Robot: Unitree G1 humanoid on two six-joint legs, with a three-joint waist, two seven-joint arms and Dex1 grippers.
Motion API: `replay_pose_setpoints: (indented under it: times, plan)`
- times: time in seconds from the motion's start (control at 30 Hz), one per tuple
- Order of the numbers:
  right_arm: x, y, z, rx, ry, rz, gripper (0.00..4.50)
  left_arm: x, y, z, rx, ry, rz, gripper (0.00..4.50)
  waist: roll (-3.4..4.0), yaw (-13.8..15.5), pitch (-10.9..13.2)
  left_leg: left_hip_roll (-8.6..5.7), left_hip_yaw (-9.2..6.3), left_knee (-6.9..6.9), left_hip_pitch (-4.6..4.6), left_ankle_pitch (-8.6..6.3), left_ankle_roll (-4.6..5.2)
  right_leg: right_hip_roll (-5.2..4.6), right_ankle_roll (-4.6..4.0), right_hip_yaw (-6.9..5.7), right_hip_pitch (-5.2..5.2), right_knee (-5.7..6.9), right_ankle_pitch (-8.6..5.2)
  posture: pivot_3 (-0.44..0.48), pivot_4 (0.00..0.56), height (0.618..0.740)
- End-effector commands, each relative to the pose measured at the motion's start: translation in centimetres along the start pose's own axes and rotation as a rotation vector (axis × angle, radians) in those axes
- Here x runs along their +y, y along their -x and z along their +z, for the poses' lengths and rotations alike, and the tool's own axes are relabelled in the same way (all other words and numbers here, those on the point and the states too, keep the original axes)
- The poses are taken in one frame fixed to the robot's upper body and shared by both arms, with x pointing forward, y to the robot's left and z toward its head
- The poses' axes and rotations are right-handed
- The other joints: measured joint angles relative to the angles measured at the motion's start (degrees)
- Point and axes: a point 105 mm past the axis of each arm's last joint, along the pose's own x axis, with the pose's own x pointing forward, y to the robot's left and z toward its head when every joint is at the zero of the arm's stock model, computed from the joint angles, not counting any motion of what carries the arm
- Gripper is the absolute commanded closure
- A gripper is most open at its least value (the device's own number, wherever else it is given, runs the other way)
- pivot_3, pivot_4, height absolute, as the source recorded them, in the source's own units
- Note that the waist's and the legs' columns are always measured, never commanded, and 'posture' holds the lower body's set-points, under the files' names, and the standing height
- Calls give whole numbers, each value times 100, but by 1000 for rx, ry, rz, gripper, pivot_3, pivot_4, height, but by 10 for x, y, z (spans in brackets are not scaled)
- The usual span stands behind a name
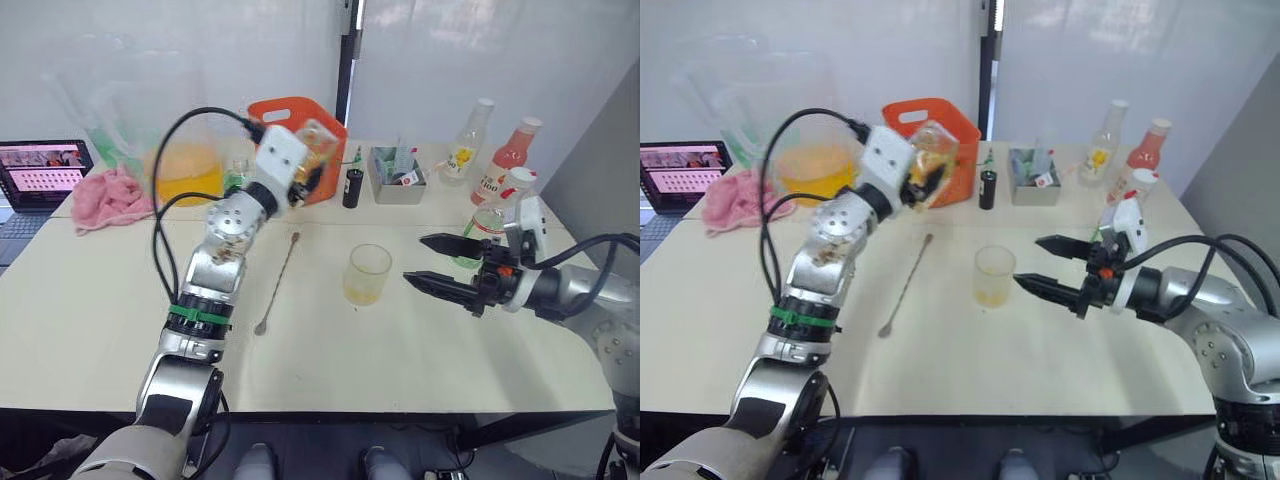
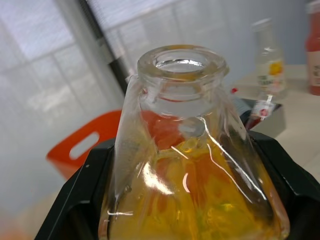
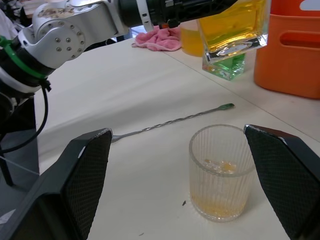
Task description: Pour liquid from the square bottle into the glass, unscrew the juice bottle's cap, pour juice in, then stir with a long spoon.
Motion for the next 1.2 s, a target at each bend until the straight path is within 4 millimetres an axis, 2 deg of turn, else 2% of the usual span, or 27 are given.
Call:
replay_pose_setpoints:
  times: [0.03, 0.13, 0.23, 0.43, 0.73, 0.77, 0.83, 0.9, 1.07, 1.2]
  plan:
    - [3, -2, 8, -16, 20, 38, 53, 38, 14, 16, -31, 50, 141, 1697, 0, -6, 0, 0, -1, -2, 1, 0, 0, 2, 0, 0, 0, 0, 0, 0, 150, 738]
    - [5, -5, 9, -14, 20, 62, 53, 55, 25, -3, 43, 102, 197, 1697, -1, 42, 0, 0, -2, 0, -6, 0, 0, 3, -5, 0, 0, -3, 3, 0, 150, 738]
    - [6, -5, 9, -14, 18, 73, 53, 61, 32, -19, 82, 174, 202, 1697, -3, 118, 1, -1, -3, 3, -13, 0, 0, 3, -7, 0, 0, -6, 5, 0, 150, 738]
    - [12, -3, 7, -8, 19, 76, 53, 71, 40, -57, 181, 205, 199, 1697, -6, 179, 2, -2, -4, 4, -13, 0, -1, 3, -11, 0, 1, -9, 7, 0, 150, 738]
    - [15, 11, 4, 12, 33, 19, 53, 71, 46, -84, 257, 216, 177, 1697, -6, 176, 2, -2, -4, 5, -1, 1, -2, 3, -13, 0, 9, -5, 8, 0, 150, 738]
    - [15, 12, 4, 13, 33, 15, 53, 70, 46, -84, 259, 215, 176, 1697, -7, 175, 1, -2, -4, 5, -1, 2, -2, 3, -13, 0, 9, -4, 8, 0, 150, 738]
    - [15, 15, 4, 14, 34, 8, 0, 70, 47, -84, 257, 220, 180, 657, -7, 175, 1, -2, -4, 5, 1, 3, -2, 3, -13, 0, 10, -3, 9, 0, 150, 738]
    - [15, 17, 3, 14, 34, 3, 0, 70, 47, -81, 248, 223, 186, 19, -7, 162, 1, -2, -4, 5, 2, 3, -2, 3, -13, 0, 11, -3, 9, 0, 150, 738]
    - [14, 18, 2, 14, 31, -3, 0, 80, 48, -61, 173, 224, 220, 19, -7, 141, 1, -2, -4, 4, 2, 3, -2, 3, -13, 0, 11, -3, 9, 0, 150, 738]
    - [11, 17, 2, 13, 31, -5, 0, 87, 47, -36, 83, 196, 233, 19, -7, 131, 1, -2, -4, 4, 2, 3, -2, 3, -13, 0, 11, -3, 8, 0, 150, 738]
